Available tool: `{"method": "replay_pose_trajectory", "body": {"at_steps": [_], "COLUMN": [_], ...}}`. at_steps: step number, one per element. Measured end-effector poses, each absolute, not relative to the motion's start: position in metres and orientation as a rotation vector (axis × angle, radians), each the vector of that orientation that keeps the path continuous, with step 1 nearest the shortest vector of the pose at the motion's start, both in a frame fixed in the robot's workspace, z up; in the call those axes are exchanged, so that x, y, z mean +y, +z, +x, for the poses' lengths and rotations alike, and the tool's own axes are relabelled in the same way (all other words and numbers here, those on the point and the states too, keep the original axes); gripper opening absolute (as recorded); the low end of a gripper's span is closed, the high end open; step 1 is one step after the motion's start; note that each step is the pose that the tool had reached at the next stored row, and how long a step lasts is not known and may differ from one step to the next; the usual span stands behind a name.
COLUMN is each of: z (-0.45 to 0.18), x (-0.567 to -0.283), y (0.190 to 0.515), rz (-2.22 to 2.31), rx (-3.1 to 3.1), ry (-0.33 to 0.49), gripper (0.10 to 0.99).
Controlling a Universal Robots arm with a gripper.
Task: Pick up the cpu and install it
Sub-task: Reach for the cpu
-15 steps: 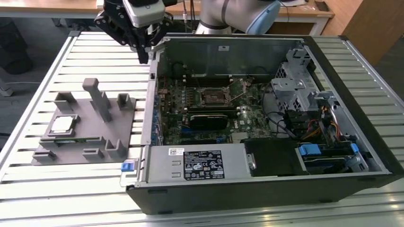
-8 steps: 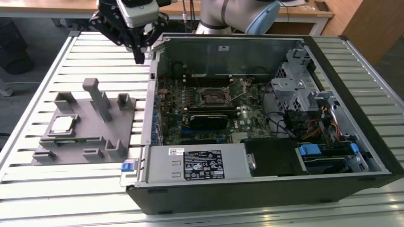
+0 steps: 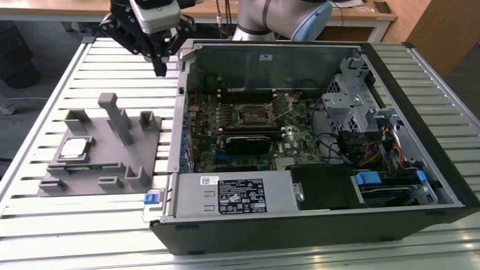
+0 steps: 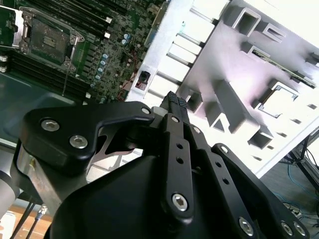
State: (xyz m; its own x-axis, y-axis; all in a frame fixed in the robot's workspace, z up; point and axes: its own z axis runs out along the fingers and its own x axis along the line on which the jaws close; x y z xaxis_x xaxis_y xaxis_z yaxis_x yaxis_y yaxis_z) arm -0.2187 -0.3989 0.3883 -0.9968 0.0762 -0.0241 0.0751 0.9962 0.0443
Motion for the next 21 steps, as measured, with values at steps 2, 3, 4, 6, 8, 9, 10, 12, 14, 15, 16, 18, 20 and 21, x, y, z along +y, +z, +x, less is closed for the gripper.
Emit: {"method": "replay_pose_trajectory", "body": {"at_steps": [2,3,4,6,8,9,10,12,14,15,16,18,20,21], "z": [-0.221,-0.222,-0.223,-0.225,-0.227,-0.228,-0.23,-0.232,-0.234,-0.235,-0.237,-0.24,-0.244,-0.246], "x": [-0.399,-0.399,-0.399,-0.399,-0.399,-0.399,-0.399,-0.399,-0.399,-0.399,-0.399,-0.399,-0.399,-0.399], "y": [0.388,0.388,0.388,0.388,0.388,0.388,0.388,0.387,0.387,0.387,0.387,0.387,0.387,0.387], "rz": [0.118,0.118,0.118,0.118,0.118,0.118,0.118,0.118,0.118,0.118,0.118,0.118,0.118,0.118], "rx": [3.113,3.113,3.113,3.113,3.113,3.113,3.113,3.113,3.113,3.113,3.113,3.113,3.113,3.113], "ry": [0.068,0.068,0.068,0.068,0.068,0.068,0.068,0.068,0.068,0.068,0.068,0.068,0.068,0.068], "gripper": [0.106,0.106,0.106,0.106,0.106,0.106,0.106,0.106,0.106,0.106,0.106,0.106,0.106,0.106]}}
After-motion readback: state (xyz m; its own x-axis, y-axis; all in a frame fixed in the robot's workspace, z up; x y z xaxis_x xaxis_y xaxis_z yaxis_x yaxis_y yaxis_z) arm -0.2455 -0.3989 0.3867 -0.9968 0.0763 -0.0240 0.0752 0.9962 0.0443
